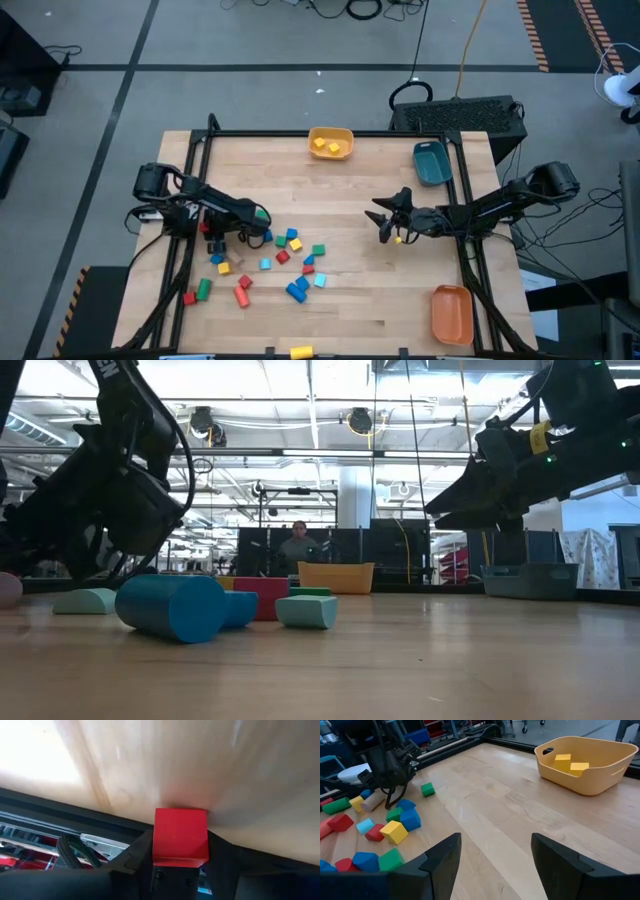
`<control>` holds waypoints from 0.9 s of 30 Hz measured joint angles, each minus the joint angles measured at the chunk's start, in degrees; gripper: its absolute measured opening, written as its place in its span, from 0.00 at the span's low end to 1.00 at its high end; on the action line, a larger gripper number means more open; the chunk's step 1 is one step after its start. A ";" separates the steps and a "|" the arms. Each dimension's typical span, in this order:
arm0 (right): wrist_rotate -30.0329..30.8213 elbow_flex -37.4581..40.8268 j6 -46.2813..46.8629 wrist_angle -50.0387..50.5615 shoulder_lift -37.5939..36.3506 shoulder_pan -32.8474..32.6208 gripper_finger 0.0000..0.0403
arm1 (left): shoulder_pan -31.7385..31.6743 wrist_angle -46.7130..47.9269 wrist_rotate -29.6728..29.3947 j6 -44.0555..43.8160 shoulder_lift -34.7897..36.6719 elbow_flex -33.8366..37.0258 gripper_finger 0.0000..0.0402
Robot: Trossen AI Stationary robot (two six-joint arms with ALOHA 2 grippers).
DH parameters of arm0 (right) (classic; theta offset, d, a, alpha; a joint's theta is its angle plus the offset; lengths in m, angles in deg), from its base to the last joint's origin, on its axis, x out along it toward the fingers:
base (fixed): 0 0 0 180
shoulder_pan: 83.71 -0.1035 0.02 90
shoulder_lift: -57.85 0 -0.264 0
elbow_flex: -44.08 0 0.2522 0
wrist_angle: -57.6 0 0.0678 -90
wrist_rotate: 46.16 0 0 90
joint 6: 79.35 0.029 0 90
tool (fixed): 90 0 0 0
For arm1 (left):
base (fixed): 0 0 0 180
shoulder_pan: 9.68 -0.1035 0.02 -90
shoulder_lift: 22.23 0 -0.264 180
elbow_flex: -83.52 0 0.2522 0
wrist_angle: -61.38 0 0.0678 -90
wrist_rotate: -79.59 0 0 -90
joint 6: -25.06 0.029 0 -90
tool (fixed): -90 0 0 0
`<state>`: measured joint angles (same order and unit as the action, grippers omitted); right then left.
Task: Sort blocks by size
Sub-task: Put the red square block into the yellow bin
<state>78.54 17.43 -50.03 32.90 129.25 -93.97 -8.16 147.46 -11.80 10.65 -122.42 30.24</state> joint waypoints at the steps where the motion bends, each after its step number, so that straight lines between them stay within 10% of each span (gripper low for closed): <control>1: 0.00 0.00 0.00 0.00 0.00 0.00 0.57 | 0.01 0.11 -0.01 -0.46 0.00 -0.20 0.35; 27: 0.07 0.00 0.44 -0.36 0.00 0.01 0.57 | -5.43 -1.22 -6.72 1.69 6.60 -24.62 0.35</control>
<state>78.60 17.43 -49.59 32.55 129.25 -93.96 -13.59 146.23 -18.52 12.34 -115.82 5.62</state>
